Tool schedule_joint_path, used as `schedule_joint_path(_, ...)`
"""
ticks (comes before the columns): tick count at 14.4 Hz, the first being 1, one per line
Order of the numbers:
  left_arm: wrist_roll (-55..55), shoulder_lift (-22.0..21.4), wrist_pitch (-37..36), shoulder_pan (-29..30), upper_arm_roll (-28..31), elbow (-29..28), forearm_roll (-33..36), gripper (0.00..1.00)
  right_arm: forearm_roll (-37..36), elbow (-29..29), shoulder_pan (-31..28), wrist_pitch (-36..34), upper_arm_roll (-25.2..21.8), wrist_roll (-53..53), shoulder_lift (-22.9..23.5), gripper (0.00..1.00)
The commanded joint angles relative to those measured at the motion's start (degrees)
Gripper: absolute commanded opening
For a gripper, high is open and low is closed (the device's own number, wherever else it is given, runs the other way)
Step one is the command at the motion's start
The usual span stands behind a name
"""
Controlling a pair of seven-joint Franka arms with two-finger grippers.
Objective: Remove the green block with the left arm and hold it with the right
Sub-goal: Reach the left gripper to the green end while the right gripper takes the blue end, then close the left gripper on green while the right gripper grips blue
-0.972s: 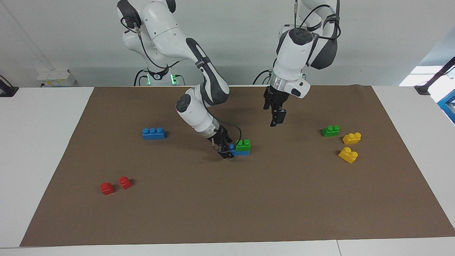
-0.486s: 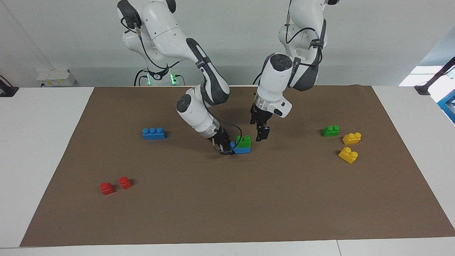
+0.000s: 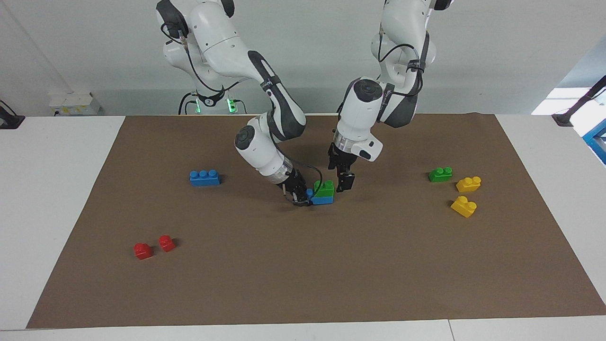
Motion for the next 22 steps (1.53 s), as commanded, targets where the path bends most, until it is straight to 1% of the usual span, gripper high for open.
schedule_joint_path(1,-1.92,2.32,0.96,-2.63,0.84,0.99,0.35,1.0,1.75,0.33,-0.25,1.06,0.07,-1.89,1.01,0.0)
schedule_joint_path(6,-3.06,2.95,1.05,-3.42,0.93,0.9,0.62,1.0,1.75,0.42,-0.34,1.06,0.07,-1.89,1.1,0.0)
schedule_joint_path(8,-3.5,3.03,1.92,-3.51,0.93,0.81,0.71,1.0,1.75,0.42,-0.51,0.98,0.07,-1.89,1.01,0.0)
schedule_joint_path(10,-4.21,4.25,2.45,-3.51,0.93,0.9,1.14,1.0,1.75,0.16,-0.51,0.89,0.07,-1.89,1.01,0.0)
schedule_joint_path(15,-4.38,4.62,3.86,-3.42,1.01,0.99,1.41,1.0,1.67,0.59,-0.95,0.71,0.07,-1.89,1.01,0.0)
schedule_joint_path(16,-4.38,4.62,3.86,-3.42,1.01,0.99,1.41,0.98,1.67,0.59,-0.95,0.71,0.07,-1.89,1.01,0.0)
schedule_joint_path(17,-4.47,4.62,3.86,-3.42,1.01,0.99,1.41,0.9,1.67,0.59,-0.95,0.71,0.07,-1.89,1.01,0.0)
schedule_joint_path(19,-4.56,4.62,3.86,-3.42,1.1,0.99,1.41,0.65,1.67,0.51,-0.86,0.71,0.07,-1.89,1.01,0.0)
schedule_joint_path(21,-4.65,4.62,3.95,-3.42,1.19,1.08,1.5,0.5,1.67,0.24,-0.86,0.71,0.07,-1.98,1.01,0.0)
schedule_joint_path(22,-4.56,4.62,4.04,-3.42,1.19,1.25,1.85,0.26,1.67,0.24,-0.86,0.71,-0.01,-1.98,1.01,0.0)
